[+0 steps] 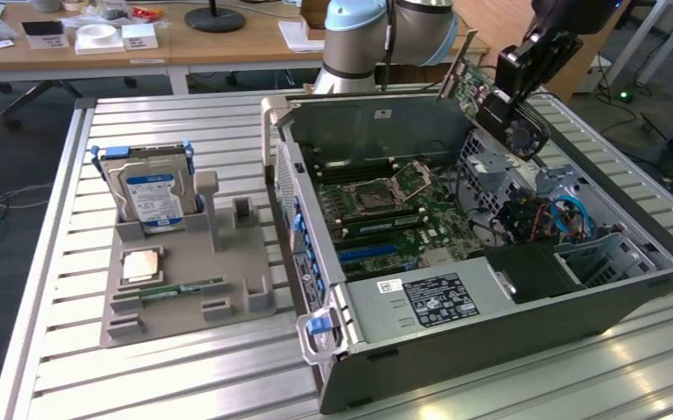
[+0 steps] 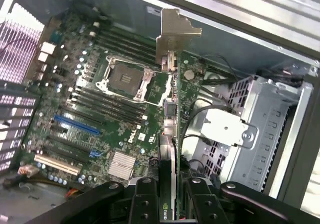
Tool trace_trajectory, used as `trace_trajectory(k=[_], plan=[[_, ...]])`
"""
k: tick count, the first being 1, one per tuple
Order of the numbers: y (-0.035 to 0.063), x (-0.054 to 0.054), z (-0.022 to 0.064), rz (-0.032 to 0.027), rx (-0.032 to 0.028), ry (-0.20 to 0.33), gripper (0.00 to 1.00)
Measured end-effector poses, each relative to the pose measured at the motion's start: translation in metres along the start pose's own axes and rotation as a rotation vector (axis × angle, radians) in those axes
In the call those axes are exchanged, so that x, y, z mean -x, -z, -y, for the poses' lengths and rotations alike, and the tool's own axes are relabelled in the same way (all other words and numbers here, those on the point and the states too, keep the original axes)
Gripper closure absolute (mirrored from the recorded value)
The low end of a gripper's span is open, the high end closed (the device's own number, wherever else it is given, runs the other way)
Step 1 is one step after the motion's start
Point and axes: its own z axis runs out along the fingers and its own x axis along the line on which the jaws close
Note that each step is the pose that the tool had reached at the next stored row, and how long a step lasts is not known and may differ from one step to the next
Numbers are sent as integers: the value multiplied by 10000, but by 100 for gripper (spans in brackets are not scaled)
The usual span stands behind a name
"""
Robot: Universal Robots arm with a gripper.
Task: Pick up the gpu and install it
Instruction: 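Insert the gpu into the slot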
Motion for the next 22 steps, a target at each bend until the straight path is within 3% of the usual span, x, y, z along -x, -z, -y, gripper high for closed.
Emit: trace_trajectory(k=[22], plan=[[-4, 0, 0, -497, 73, 3956, 74]])
